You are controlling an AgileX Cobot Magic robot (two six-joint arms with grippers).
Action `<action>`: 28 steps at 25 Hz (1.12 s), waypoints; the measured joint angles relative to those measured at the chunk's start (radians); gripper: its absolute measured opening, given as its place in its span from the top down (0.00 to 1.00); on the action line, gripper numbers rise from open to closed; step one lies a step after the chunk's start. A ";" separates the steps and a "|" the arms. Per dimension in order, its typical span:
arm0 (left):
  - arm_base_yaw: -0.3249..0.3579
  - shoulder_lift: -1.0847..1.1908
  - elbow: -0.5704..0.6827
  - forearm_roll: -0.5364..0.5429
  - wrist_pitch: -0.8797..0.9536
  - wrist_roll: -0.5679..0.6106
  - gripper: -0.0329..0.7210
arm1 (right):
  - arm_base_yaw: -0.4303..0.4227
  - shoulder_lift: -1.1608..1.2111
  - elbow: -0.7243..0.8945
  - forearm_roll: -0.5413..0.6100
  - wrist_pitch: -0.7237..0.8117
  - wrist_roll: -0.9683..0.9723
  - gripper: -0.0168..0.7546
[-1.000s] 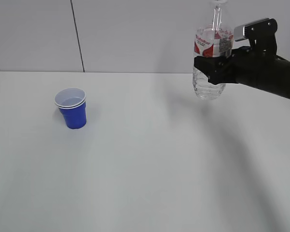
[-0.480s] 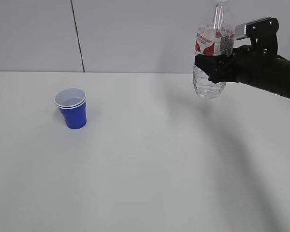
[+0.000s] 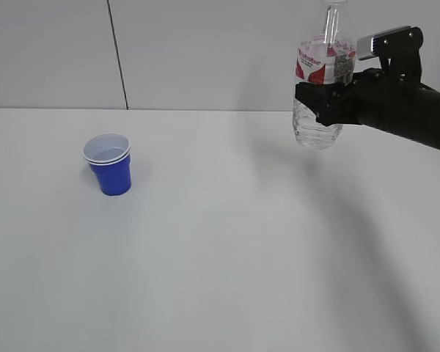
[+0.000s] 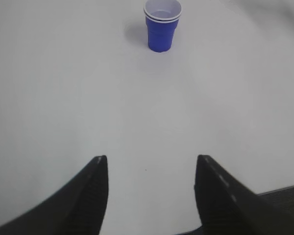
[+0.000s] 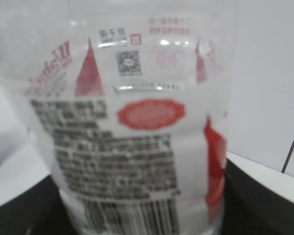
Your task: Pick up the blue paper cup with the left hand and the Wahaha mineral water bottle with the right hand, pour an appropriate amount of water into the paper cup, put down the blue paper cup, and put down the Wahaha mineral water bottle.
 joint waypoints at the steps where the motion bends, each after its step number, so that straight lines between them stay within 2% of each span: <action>1: 0.000 -0.004 0.002 0.005 -0.006 0.001 0.39 | 0.000 0.000 0.000 0.000 0.000 0.000 0.35; 12: 0.000 -0.008 0.013 0.005 -0.011 0.002 0.39 | 0.000 0.000 0.000 0.000 0.000 0.000 0.35; 18: 0.000 -0.008 0.013 0.005 -0.013 0.004 0.39 | 0.000 0.025 0.000 0.112 -0.011 -0.012 0.35; 21: 0.000 -0.008 0.013 0.005 -0.015 0.004 0.39 | 0.000 0.077 0.000 0.180 -0.045 -0.045 0.35; 28: 0.000 -0.008 0.013 0.005 -0.015 0.004 0.39 | 0.000 0.202 -0.002 0.195 -0.227 -0.109 0.35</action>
